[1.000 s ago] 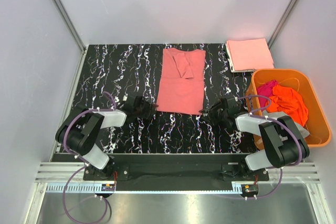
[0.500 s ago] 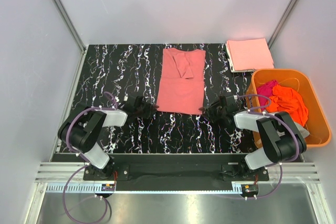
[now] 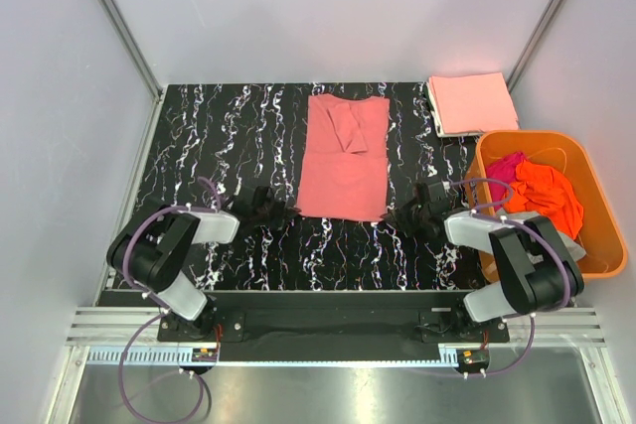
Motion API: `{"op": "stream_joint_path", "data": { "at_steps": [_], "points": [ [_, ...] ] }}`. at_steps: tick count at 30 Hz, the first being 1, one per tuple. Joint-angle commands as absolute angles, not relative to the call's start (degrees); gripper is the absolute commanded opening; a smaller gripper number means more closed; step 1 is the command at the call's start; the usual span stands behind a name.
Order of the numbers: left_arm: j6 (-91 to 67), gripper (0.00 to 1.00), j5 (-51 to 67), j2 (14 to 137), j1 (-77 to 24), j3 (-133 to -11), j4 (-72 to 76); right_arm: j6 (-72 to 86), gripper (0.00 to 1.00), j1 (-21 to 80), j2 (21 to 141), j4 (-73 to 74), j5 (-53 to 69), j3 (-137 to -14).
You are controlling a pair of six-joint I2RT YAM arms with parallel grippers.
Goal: Fold and stack the t-shirts
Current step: Fold the tshirt
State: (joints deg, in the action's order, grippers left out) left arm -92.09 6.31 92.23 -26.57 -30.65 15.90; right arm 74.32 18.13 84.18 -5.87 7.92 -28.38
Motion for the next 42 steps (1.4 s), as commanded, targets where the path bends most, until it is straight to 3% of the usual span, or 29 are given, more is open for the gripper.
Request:
{"op": "stream_joint_path", "data": {
  "at_steps": [1,16,25,33,42],
  "points": [
    [-89.65,0.00,8.70,88.34,-27.07,-26.55,8.36,70.85,0.00,17.75,77.46,3.68,8.08,-27.16],
    [-102.90,0.00,5.28,52.85,-42.61,-21.54,-17.90,66.18,0.00,21.44,47.15,33.27,18.19,-25.14],
    [-108.19,0.00,6.15,40.79,-48.86,-20.83,-29.77,67.06,0.00,21.97,28.76,52.37,23.64,-25.49],
    [-101.70,0.00,1.77,37.96,-49.57,-30.92,-36.29,66.71,0.00,21.97,27.42,55.63,26.63,-29.61],
    [-88.71,0.00,-3.26,49.73,-45.72,-48.94,-38.32,58.64,0.00,21.80,46.01,55.81,22.59,-48.59]
  ]
}}
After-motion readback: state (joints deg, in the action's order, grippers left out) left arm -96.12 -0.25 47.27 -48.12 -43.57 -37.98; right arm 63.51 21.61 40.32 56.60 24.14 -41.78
